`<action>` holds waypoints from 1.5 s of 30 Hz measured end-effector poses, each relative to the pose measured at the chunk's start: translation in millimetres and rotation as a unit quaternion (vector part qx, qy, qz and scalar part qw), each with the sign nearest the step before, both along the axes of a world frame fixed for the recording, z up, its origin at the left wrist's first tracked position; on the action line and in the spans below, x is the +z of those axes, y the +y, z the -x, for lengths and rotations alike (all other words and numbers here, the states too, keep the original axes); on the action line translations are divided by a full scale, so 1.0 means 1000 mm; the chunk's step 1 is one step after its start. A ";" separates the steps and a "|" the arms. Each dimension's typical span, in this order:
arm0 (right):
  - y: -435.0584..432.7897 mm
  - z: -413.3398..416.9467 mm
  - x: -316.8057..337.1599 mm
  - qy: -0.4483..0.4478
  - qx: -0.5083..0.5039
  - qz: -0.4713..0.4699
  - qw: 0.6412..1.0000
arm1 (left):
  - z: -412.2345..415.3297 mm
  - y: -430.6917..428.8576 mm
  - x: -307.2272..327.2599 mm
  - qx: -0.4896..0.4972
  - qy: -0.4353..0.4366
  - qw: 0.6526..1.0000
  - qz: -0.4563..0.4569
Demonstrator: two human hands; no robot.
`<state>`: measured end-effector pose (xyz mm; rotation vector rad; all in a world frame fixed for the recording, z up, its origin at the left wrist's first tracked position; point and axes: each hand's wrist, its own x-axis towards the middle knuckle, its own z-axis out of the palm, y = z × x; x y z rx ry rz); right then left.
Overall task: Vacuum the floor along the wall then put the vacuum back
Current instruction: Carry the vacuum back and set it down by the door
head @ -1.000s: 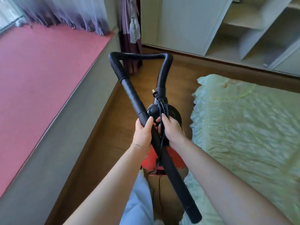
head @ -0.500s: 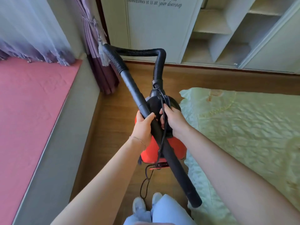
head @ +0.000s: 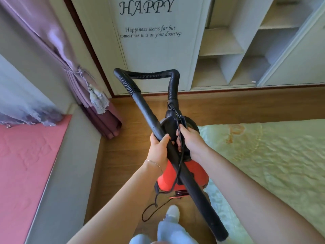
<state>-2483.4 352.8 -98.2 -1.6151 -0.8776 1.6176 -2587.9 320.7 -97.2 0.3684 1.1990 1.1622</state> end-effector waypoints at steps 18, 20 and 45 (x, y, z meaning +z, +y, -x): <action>0.253 -0.075 0.007 0.029 -0.202 0.048 0.978 | -0.073 0.292 -0.006 -0.162 0.036 0.986 0.005; 0.280 -0.084 0.015 0.027 -0.236 0.053 0.970 | -0.083 0.327 -0.003 -0.185 0.023 0.982 0.006; 0.462 -0.352 0.016 0.085 -0.548 -0.018 0.832 | -0.391 0.581 -0.002 -0.512 0.066 0.856 -0.037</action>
